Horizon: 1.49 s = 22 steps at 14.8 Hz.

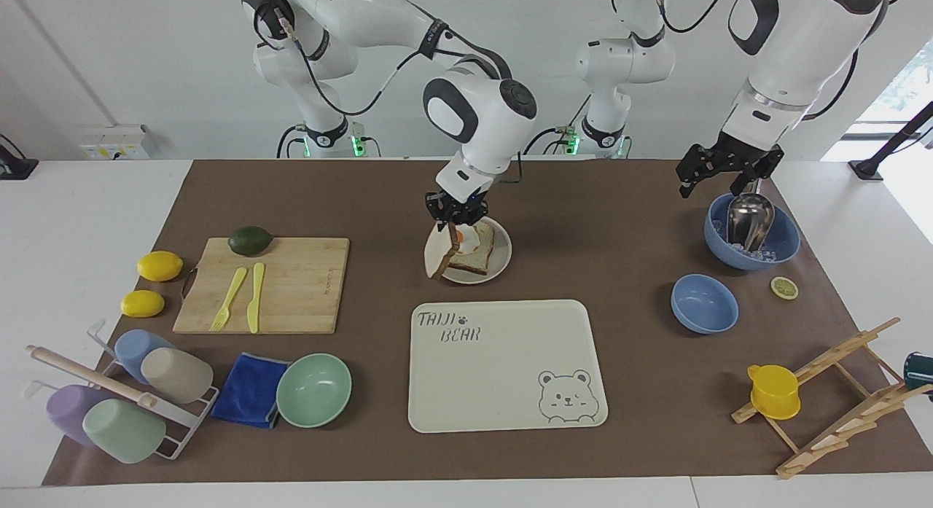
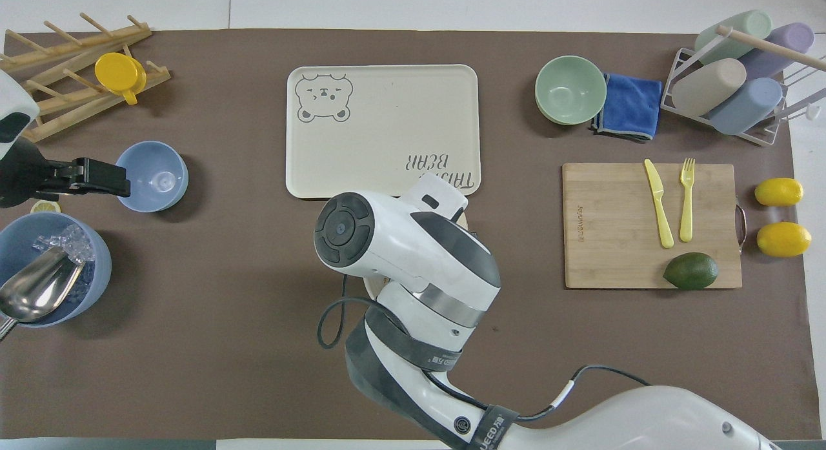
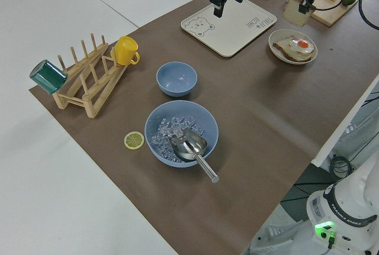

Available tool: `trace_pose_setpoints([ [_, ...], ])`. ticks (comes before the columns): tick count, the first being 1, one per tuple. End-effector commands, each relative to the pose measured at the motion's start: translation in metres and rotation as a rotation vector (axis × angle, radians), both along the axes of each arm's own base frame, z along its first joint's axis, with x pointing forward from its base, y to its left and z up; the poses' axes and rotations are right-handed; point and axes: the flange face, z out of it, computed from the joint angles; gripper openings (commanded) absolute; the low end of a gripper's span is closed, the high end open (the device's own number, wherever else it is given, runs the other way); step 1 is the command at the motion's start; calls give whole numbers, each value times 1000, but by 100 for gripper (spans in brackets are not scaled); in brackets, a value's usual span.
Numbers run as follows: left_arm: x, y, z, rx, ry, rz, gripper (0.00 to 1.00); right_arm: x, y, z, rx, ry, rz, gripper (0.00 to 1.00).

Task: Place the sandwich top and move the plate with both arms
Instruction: 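Carry the bread slice over the plate and lower it onto the egg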

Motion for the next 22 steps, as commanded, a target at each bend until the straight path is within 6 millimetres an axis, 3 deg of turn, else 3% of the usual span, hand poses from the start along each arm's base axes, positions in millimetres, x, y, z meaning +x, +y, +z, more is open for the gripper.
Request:
trace_pose_setpoints([
  [1,-7,4,0,9,-20,0,100,-11,-4,-8,-8,14,-8,0],
  [5,-7,4,0,9,-20,2,100,-33,17,-4,17,58,3,0],
  [8,-7,6,0,9,-20,3,100,-37,23,-5,27,49,7,0],
  [16,-11,6,-6,9,-20,5,100,-48,28,-37,54,31,-19,2],
  [17,-11,6,-7,9,-22,4,100,-49,29,-38,70,22,-27,14],
  [18,-11,6,-7,9,-22,2,100,-51,30,-42,81,25,-35,33],
  [21,-12,5,-10,8,-34,4,100,-47,36,-39,139,20,-48,77],
  [22,-13,5,-13,9,-31,4,100,-46,39,-37,166,22,-59,80],
])
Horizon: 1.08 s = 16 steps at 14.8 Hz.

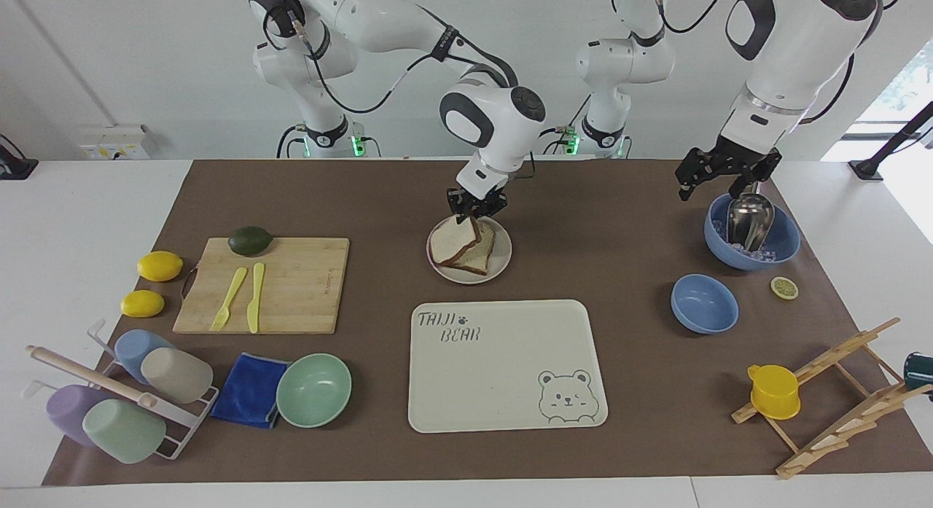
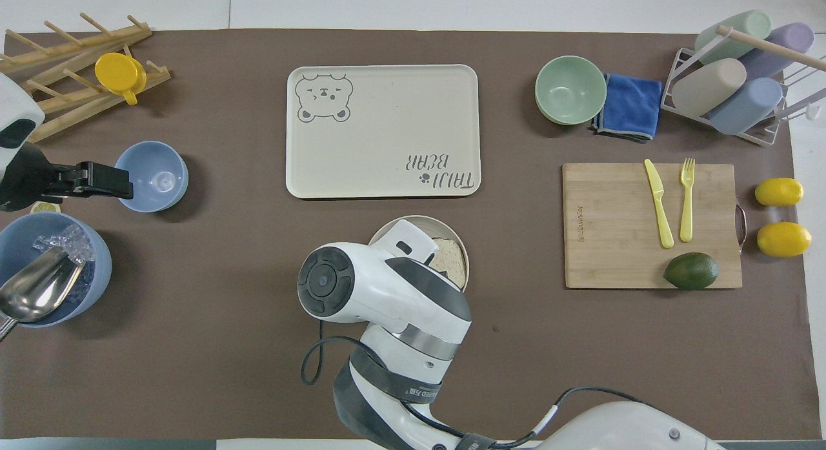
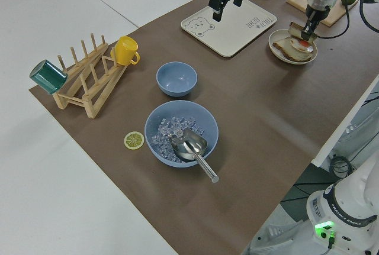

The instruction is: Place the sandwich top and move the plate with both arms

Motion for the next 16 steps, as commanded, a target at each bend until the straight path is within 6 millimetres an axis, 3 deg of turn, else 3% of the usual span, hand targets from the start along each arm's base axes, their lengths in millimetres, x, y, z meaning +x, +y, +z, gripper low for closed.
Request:
trace_pose_setpoints([
  [1,-11,4,-3,9,-27,0,100,1,2,7,69,-1,-42,90],
  [2,-11,4,-5,9,-29,0,100,6,4,16,85,-14,-51,100],
  [5,-9,2,-10,7,-35,-3,100,36,-7,64,171,-27,-141,100],
  [7,-9,-4,-16,3,-39,-13,100,65,-39,98,181,-64,-200,100],
  [9,-5,-12,-30,-23,-41,-13,100,95,-85,123,174,-87,-241,100],
  [12,-10,-43,-60,-52,-46,3,100,144,-176,157,285,-32,-253,100],
  [14,-11,-74,-83,-77,-41,10,100,146,-226,191,310,-45,-258,100],
  [16,-16,-103,-102,-89,-27,10,100,142,-264,205,288,-18,-249,100],
])
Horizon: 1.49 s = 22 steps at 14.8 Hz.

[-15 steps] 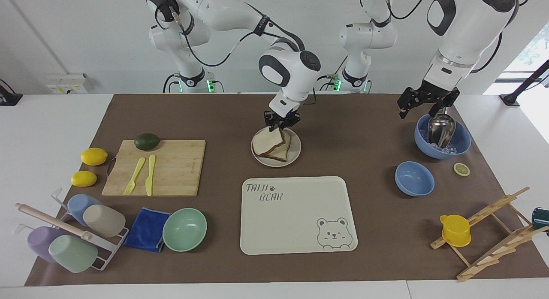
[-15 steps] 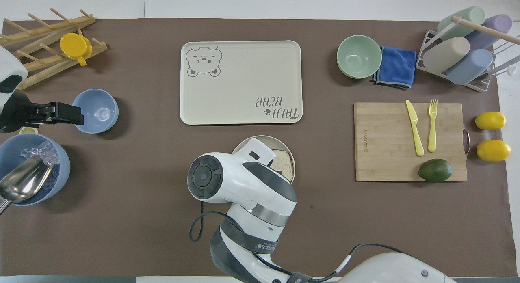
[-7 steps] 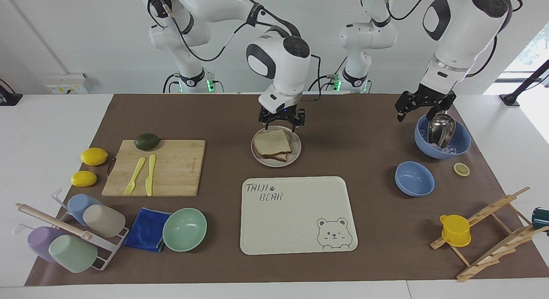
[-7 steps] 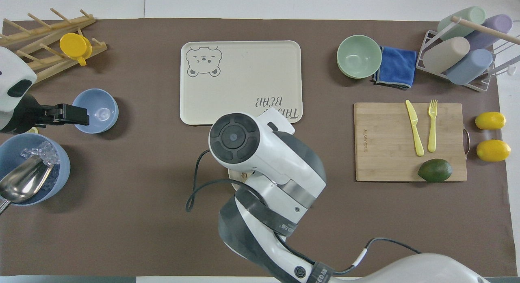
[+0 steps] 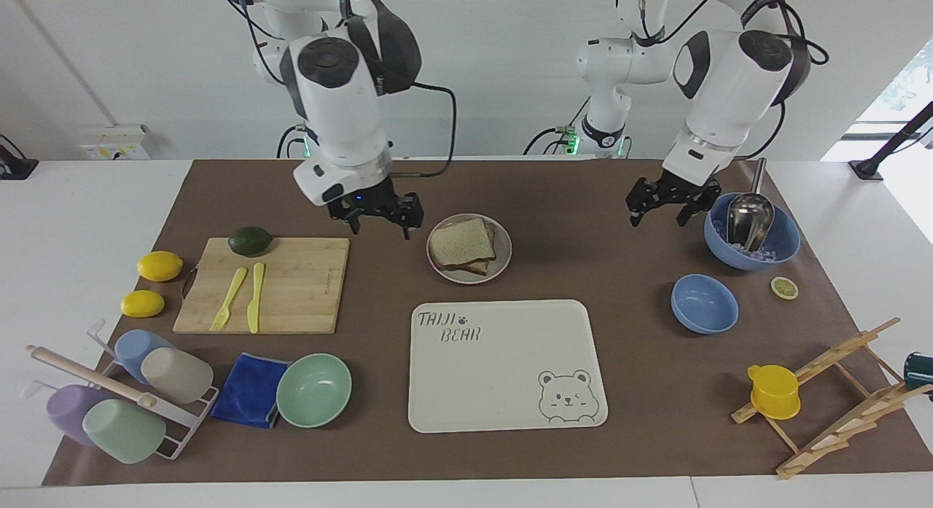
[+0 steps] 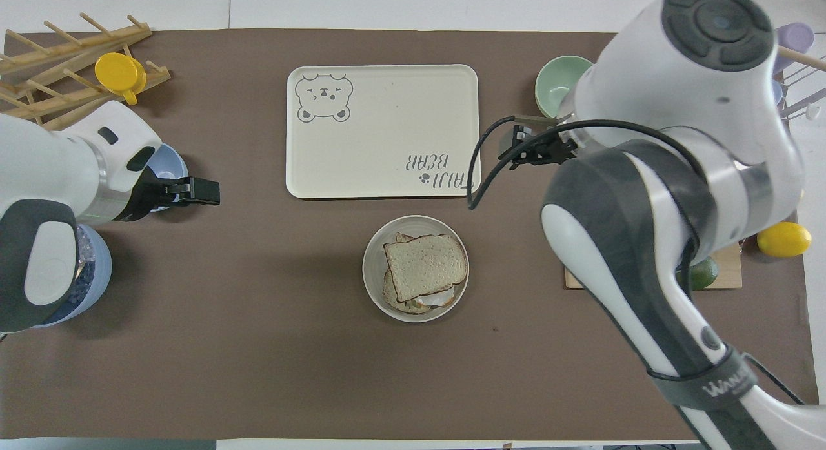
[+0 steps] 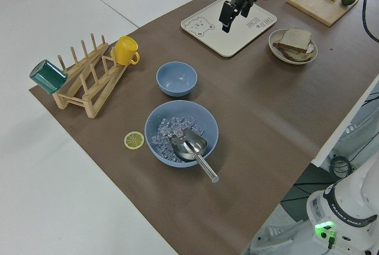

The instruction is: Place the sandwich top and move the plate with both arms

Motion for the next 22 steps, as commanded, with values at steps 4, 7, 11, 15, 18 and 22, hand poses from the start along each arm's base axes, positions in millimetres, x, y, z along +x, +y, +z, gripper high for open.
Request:
trace_pose_setpoints([
  [4,-22,-82,-77,-22,19,-57,100,-18,-96,23,-14,114,51,100],
  [7,-49,-114,-128,-44,14,-70,100,-16,-154,25,-20,125,51,100],
  [11,-77,-151,-161,-80,27,-104,100,-20,-230,20,4,130,90,100],
  [15,-87,-172,-175,-79,31,-140,97,-21,-245,21,6,124,101,100],
  [18,-95,-177,-180,-79,52,-125,91,-22,-258,24,-4,126,86,100],
  [22,-100,-184,-181,-108,74,-87,78,-36,-256,32,27,120,103,100],
])
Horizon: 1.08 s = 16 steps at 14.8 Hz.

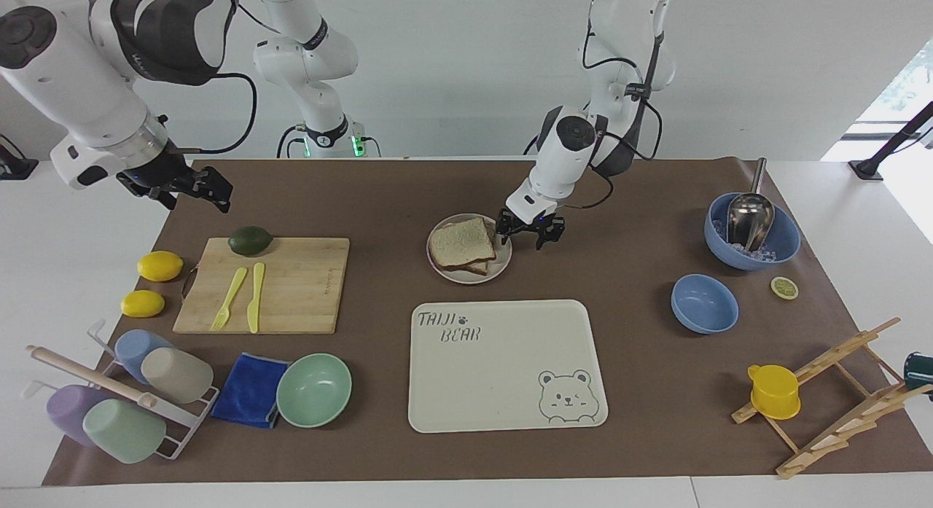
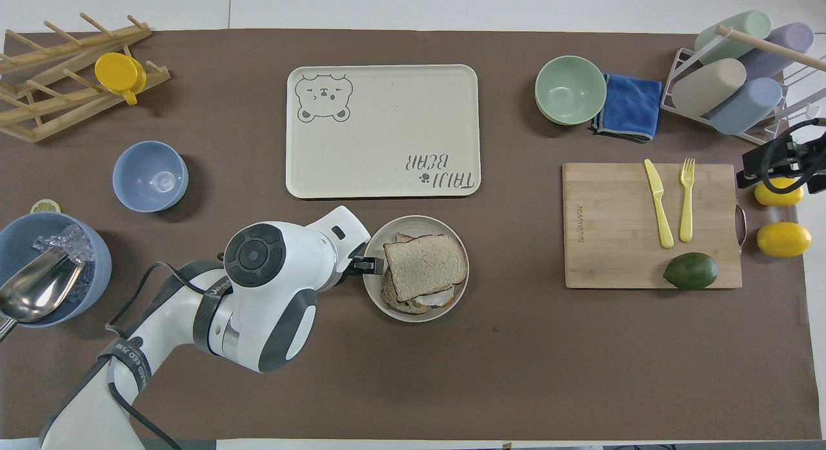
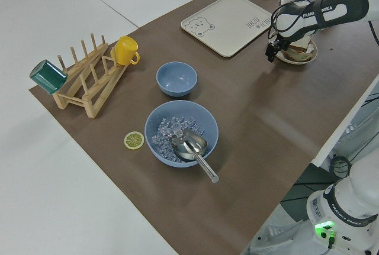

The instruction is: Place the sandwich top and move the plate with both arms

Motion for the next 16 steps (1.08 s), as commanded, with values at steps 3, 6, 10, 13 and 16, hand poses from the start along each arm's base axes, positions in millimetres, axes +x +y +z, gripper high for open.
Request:
trace_pose_setpoints([
  [3,-11,-4,-13,-2,22,55,69,-28,3,4,48,11,23,100],
  [6,-11,-4,-14,-2,30,76,62,-31,8,3,33,8,42,100],
  [10,-16,-11,-18,-25,45,104,54,-22,1,9,9,-39,27,100],
  [13,-17,-12,-19,-23,48,107,46,-19,3,11,-2,-59,41,100],
  [16,-17,-12,-18,-24,48,110,38,-11,12,21,2,-77,56,100],
])
